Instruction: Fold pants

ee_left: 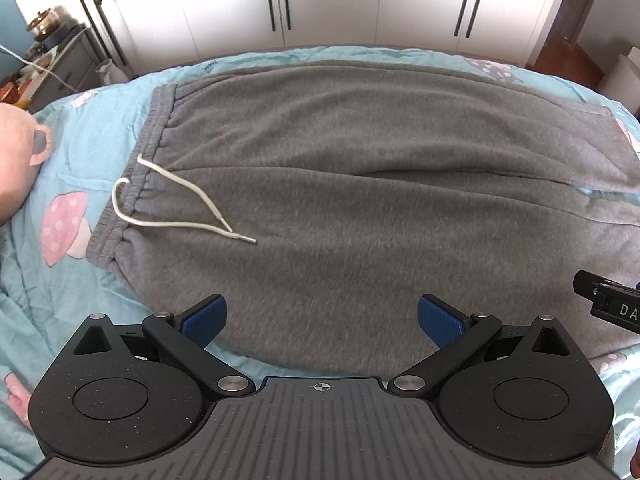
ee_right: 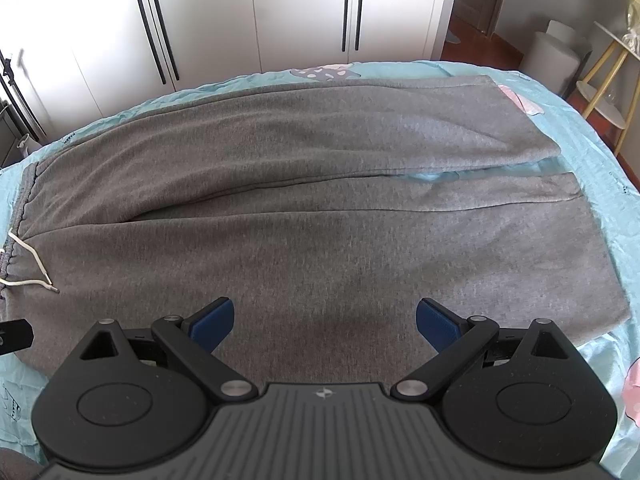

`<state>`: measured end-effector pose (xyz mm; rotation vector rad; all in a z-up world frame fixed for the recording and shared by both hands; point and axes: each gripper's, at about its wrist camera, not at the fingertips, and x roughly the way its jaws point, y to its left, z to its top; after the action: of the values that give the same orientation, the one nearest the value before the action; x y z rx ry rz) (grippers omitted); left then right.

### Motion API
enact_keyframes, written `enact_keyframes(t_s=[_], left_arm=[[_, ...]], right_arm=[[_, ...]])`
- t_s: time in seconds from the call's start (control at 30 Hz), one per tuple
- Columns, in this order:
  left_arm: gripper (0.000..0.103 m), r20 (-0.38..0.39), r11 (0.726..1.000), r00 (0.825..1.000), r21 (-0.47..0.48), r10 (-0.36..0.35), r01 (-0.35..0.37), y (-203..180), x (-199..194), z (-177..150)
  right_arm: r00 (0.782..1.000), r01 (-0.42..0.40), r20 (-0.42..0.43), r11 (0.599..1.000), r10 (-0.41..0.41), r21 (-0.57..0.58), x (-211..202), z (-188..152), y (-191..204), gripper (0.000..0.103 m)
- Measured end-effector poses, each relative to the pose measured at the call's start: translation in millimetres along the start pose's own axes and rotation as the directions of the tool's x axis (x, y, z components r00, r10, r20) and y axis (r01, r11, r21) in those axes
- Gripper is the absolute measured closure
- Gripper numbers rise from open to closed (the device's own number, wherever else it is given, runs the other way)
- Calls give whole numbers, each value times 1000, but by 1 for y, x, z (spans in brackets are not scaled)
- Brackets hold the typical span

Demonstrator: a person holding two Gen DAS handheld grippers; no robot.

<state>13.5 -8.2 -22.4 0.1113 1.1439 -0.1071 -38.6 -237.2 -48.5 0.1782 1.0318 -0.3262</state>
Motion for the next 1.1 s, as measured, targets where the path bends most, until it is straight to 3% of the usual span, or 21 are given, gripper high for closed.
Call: enact_keyframes(t_s=[0.23,0.43,0.53,0.6,0.73,0.87,0.9,1.03,1.1], left_arm=[[0,-15,998,999,-27,48,-48,6,19,6],[0,35,990,992,-78,117,-114,21,34,29],[0,5,990,998,-128,64,-63,41,46,59],[0,21,981,999,-192,46,-41,60,54,87],[0,21,927,994,-364,109,-95,102,84,151],[0,-71,864,985,-473,159,-174,140,138,212],[0,-97,849,979,-487,179,-204,147,152,225],[0,-119,804,981,-563,150,-192,175,199,263],[0,-183,769,973,-600,138,-222,187,224,276]], right_arm=[[999,-34,-10,998,34,44,16,1,-13,5],[994,-113,27,987,110,118,40,16,-41,5],[992,-111,-46,992,114,61,72,36,-50,5],[995,-92,-41,993,95,77,90,59,-65,5],[1000,-17,29,979,11,204,113,127,-106,5],[996,47,50,938,-68,344,148,195,-148,5],[996,68,33,927,-86,369,161,210,-156,5],[991,136,-71,905,-118,402,215,250,-176,6],[985,169,-100,891,-139,421,238,262,-184,6]])
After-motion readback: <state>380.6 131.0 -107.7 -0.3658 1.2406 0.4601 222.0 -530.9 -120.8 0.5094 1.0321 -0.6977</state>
